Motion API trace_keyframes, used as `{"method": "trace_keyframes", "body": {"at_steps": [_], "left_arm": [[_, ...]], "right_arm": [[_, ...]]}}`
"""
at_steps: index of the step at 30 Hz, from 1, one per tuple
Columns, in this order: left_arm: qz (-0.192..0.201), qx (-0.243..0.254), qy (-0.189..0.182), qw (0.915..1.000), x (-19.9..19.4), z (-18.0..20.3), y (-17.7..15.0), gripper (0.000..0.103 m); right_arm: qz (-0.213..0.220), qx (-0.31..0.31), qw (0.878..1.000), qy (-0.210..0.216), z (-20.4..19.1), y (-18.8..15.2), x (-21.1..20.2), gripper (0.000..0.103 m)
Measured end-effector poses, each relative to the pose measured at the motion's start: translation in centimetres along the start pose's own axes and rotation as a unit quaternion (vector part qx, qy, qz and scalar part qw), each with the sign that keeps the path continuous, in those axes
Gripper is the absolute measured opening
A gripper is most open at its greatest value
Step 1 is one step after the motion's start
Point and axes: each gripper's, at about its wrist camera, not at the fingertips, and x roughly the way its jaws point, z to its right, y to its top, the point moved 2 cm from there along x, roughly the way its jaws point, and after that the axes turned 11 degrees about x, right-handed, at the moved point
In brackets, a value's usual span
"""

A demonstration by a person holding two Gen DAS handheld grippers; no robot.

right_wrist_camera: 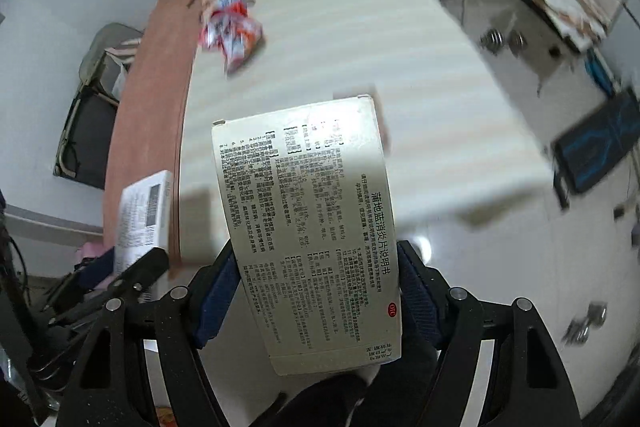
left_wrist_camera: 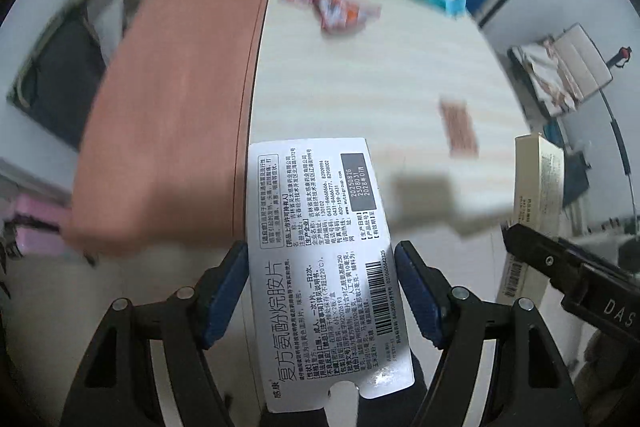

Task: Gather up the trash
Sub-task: 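Carry both leaflets over the bin and open the right gripper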

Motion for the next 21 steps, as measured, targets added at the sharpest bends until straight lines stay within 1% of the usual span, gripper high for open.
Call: {"method": "trace_keyframes", "body": {"at_steps": [2,4,5,7,8,10,12,14,16,17,21], "left_arm": [[-0.030,-0.008,-0.012,0.9995,1.9,-0.7,-2.7,0.071],[-0.067,-0.020,-0.027,0.9972,4.8,-1.5,-5.5,0.071],[-0.079,-0.025,-0.030,0.9961,5.9,-1.7,-6.4,0.071],[-0.108,-0.035,-0.041,0.9927,10.0,-2.3,-8.4,0.071],[-0.121,-0.040,-0.042,0.9910,12.0,-2.6,-9.1,0.071],[-0.140,-0.052,-0.048,0.9877,15.9,-3.0,-10.3,0.071],[-0.156,-0.066,-0.056,0.9840,20.6,-3.5,-11.3,0.071],[-0.163,-0.074,-0.062,0.9819,24.6,-3.9,-11.8,0.071],[-0.171,-0.078,-0.065,0.9801,29.0,-4.1,-12.2,0.071],[-0.173,-0.079,-0.067,0.9795,30.4,-4.2,-12.3,0.071],[-0.189,-0.081,-0.087,0.9749,36.8,-4.5,-13.2,0.072]], "right_arm": [[-0.024,0.012,1.000,-0.007,1.0,-3.3,1.8,0.077],[-0.044,0.025,0.999,-0.009,2.1,-5.8,3.9,0.077],[-0.057,0.033,0.998,-0.011,2.8,-7.1,5.3,0.077],[-0.081,0.050,0.995,-0.015,4.7,-9.6,9.3,0.077],[-0.088,0.056,0.994,-0.015,5.2,-10.2,10.7,0.077],[-0.112,0.076,0.991,-0.016,7.4,-12.0,15.7,0.077],[-0.123,0.090,0.988,-0.016,8.9,-13.0,19.5,0.077],[-0.135,0.106,0.985,-0.013,11.0,-13.8,25.0,0.077],[-0.142,0.113,0.983,-0.010,12.3,-14.3,28.6,0.077],[-0.147,0.117,0.982,-0.006,13.2,-14.6,31.3,0.077],[-0.162,0.115,0.980,0.005,14.9,-15.1,38.0,0.077]]}}
